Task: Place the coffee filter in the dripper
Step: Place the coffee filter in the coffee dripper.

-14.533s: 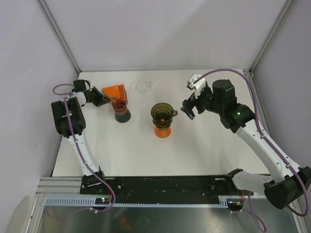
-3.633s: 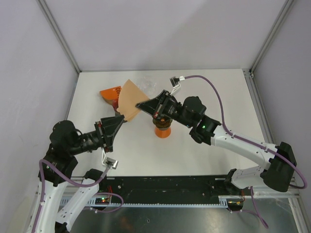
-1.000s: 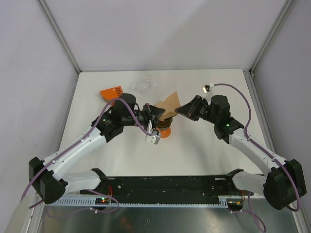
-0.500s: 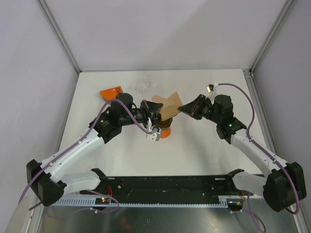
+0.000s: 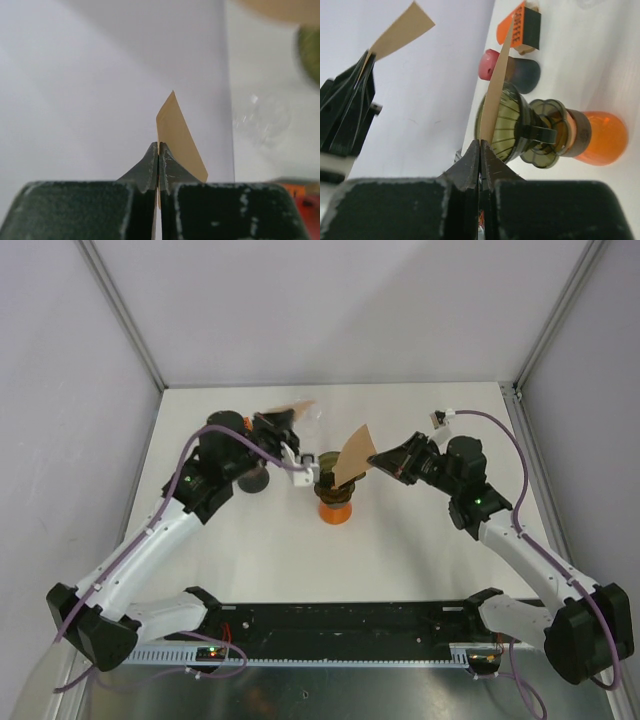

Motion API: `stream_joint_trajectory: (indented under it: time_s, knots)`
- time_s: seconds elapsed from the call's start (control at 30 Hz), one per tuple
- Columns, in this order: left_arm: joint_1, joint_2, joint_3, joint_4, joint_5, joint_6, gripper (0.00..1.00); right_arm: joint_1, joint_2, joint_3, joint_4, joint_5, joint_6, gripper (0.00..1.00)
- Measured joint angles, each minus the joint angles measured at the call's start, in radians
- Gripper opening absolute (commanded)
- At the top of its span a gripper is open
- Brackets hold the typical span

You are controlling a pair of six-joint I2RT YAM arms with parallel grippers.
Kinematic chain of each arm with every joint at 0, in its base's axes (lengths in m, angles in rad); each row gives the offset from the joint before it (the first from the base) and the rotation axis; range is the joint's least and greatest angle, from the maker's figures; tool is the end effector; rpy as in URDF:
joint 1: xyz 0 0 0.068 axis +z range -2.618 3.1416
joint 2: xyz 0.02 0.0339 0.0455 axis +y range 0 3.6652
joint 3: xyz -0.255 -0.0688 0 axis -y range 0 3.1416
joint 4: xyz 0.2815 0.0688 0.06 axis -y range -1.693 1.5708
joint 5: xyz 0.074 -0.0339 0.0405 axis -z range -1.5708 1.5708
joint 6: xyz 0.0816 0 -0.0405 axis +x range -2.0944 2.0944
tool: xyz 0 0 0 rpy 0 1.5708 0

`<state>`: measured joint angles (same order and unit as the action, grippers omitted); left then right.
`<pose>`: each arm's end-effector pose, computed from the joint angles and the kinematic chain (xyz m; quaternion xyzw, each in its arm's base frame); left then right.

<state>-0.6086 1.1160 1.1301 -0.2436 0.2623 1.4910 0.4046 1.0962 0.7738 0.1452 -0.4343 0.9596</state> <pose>0.2647 -0.2103 0.3718 0.7141 0.3161 0.1705 0.6009 0.2946 0.1635 0.2819 0.0722 0.7581 0.5233 0.3823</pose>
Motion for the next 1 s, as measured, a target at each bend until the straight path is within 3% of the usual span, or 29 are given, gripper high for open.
stream_joint_trajectory:
  time_s: [0.27, 0.6, 0.73, 1.0]
  knots:
    - [0.116, -0.04, 0.008, 0.04, -0.241, -0.052, 0.0, 0.01, -0.046, 0.0, 0.092, -0.011, 0.038, 0.0]
    - [0.018, -0.088, -0.012, 0.106, -0.504, -0.202, 0.0, 0.01, -0.05, 0.003, 0.097, -0.024, 0.039, 0.0]
    - [0.01, -0.135, -0.109, 0.115, -0.596, -0.265, 0.0, 0.01, -0.061, 0.014, 0.092, -0.024, 0.035, 0.0]
    - [0.186, -0.17, -0.233, 0.108, -0.587, -0.314, 0.0, 0.01, -0.111, 0.023, 0.06, -0.019, 0.032, 0.0]
